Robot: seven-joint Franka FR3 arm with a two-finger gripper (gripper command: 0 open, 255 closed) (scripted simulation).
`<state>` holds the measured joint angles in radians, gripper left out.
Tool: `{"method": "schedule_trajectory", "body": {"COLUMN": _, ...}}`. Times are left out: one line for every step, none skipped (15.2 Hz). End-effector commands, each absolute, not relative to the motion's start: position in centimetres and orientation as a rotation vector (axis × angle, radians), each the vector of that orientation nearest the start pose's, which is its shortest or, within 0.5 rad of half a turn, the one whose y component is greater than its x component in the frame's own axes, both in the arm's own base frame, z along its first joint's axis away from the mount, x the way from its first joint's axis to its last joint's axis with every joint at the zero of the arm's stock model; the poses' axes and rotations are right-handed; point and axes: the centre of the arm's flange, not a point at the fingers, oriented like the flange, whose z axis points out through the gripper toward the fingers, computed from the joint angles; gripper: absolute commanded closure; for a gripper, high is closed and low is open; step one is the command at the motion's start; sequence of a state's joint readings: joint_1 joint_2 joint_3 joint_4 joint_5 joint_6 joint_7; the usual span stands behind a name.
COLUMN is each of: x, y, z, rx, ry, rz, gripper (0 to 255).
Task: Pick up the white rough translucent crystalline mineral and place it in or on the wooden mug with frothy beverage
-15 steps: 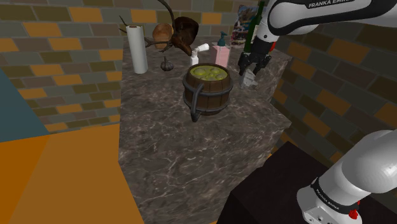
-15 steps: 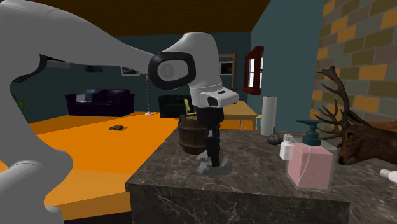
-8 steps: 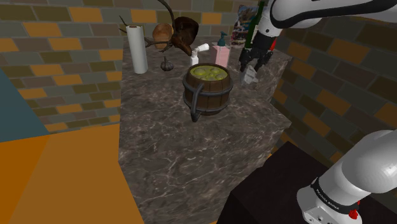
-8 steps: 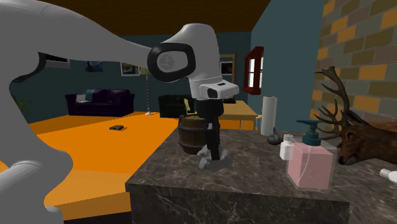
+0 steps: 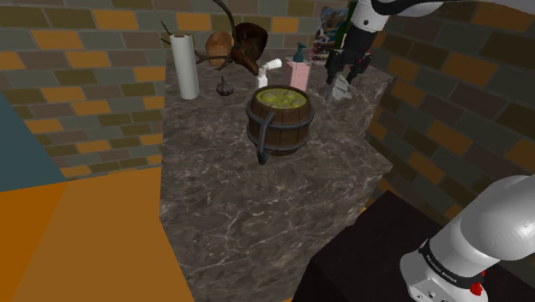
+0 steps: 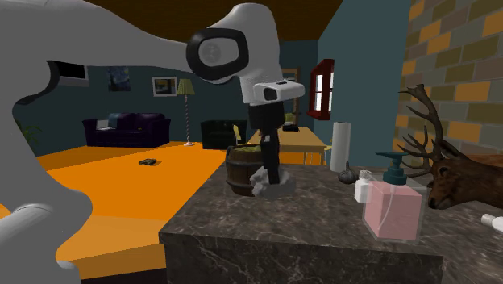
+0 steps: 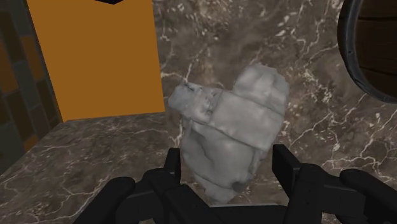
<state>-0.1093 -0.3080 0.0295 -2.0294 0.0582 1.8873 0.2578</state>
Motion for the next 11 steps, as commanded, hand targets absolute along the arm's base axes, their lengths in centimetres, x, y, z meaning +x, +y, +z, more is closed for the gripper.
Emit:
{"method": "schedule_trajectory", "body": {"x": 47.8, "y": -3.3, "z": 60.3, "rx": -3.022, "ry": 0.537, "rz": -0.248, "gripper": 255}}
{"method": "schedule_trajectory", "body": {"x": 47.8, "y": -3.3, "z": 60.8, "rx": -3.022, "ry": 0.537, "rz": -0.248, "gripper": 255}}
{"method": "schedule_trajectory", "body": {"x": 47.8, "y": -3.3, "z": 61.4, "rx": -3.022, "ry": 0.537, "rz": -0.248, "gripper": 255}}
{"method": "schedule_trajectory", "body": {"x": 47.8, "y": -3.3, "z": 61.9, "rx": -3.022, "ry": 0.537, "rz": -0.248, "gripper": 255}}
{"method": "schedule_trajectory", "body": {"x": 47.8, "y": -3.3, "z": 62.4, "rx": -3.022, "ry": 0.537, "rz": -0.248, "gripper": 255}}
{"method": "schedule_trajectory", "body": {"x": 47.8, "y": -3.3, "z": 62.9, "rx": -3.022, "ry": 0.537, "rz": -0.248, "gripper": 255}}
{"method": "schedule_trajectory", "body": {"x": 47.8, "y": -3.3, "z": 63.5, "rx": -3.022, "ry": 0.537, "rz": -0.248, "gripper": 255}}
{"method": "schedule_trajectory", "body": {"x": 47.8, "y": -3.3, "z": 64.0, "rx": -3.022, "ry": 0.537, "rz": -0.248, "gripper": 255}}
{"method": "schedule_trajectory", "body": {"x": 47.8, "y": -3.3, "z": 64.5, "rx": -3.022, "ry": 0.537, "rz": -0.248, "gripper": 255}}
{"method": "schedule_trajectory", "body": {"x": 47.8, "y": -3.3, "z": 65.0, "rx": -3.022, "ry": 0.537, "rz": -0.248, "gripper": 255}}
{"method": "schedule_trajectory", "body": {"x": 47.8, "y": -3.3, "z": 65.6, "rx": -3.022, "ry": 0.537, "rz": -0.248, "gripper": 255}}
